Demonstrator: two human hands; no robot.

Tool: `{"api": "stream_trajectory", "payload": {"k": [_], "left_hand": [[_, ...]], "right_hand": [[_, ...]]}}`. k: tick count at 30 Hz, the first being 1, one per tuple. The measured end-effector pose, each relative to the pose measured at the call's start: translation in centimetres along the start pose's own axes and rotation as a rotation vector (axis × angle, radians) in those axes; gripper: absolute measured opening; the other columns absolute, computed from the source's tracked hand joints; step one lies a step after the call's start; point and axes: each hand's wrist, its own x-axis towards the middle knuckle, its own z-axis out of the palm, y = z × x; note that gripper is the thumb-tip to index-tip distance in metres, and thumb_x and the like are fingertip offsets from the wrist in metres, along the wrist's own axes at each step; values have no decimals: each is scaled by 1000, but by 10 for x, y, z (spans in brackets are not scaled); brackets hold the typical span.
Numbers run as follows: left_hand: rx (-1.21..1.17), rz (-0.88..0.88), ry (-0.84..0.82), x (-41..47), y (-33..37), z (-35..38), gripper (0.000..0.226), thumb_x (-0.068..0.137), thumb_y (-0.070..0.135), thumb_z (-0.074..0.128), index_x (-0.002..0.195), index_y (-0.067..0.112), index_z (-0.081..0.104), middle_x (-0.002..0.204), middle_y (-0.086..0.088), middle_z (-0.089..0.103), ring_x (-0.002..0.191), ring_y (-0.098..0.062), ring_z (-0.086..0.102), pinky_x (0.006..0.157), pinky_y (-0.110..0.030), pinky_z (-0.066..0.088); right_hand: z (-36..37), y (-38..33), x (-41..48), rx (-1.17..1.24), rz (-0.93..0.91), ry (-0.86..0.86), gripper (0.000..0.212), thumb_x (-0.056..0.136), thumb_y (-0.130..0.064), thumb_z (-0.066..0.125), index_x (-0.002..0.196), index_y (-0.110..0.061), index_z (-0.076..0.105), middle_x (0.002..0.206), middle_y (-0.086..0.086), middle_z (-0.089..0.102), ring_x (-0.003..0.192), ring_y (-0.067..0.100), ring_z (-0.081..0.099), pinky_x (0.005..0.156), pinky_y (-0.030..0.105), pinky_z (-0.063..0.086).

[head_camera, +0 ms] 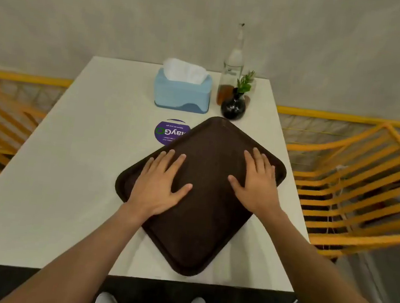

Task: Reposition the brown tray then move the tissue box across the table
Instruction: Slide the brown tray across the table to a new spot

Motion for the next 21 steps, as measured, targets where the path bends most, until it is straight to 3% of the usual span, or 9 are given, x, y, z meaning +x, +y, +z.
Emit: {"api": "stream_trajectory", "payload": {"k": [5, 10, 17, 21], "left_hand": [[133, 39, -139, -7, -4, 26, 82, 91, 81, 12, 161, 38, 6, 171, -4, 5, 157, -24, 0, 125, -44, -2], [114, -10, -204, -17, -3, 34, 84, 88, 83, 6, 160, 41, 3, 171, 0, 2, 157, -22, -3, 126, -46, 1], [173, -119, -193, -39, -2, 23, 83, 90, 80, 9, 160, 37, 15, 169, -5, 17, 154, -29, 15, 122, -52, 19], [212, -145, -167, -48, -20, 6, 75, 92, 71, 24, 153, 30, 37, 154, -7, 43, 137, -32, 41, 109, -49, 38]], "right_hand": [[28, 11, -26, -115, 88, -136, 81, 95, -70, 31, 159, -22, 20, 168, 7, 13, 153, 33, 9, 121, 52, 0], [31, 14, -28, -162, 69, -170, 82, 95, -72, 17, 158, -20, 27, 166, 9, 22, 152, 33, 15, 121, 50, -4], [31, 2, -11, -207, -67, -227, 84, 94, -75, 12, 160, -24, 23, 168, 3, 17, 154, 29, 10, 122, 47, -7], [33, -18, 5, -191, -184, -245, 80, 96, -73, 15, 159, -25, 25, 167, -1, 18, 154, 22, 6, 122, 45, -11]]}}
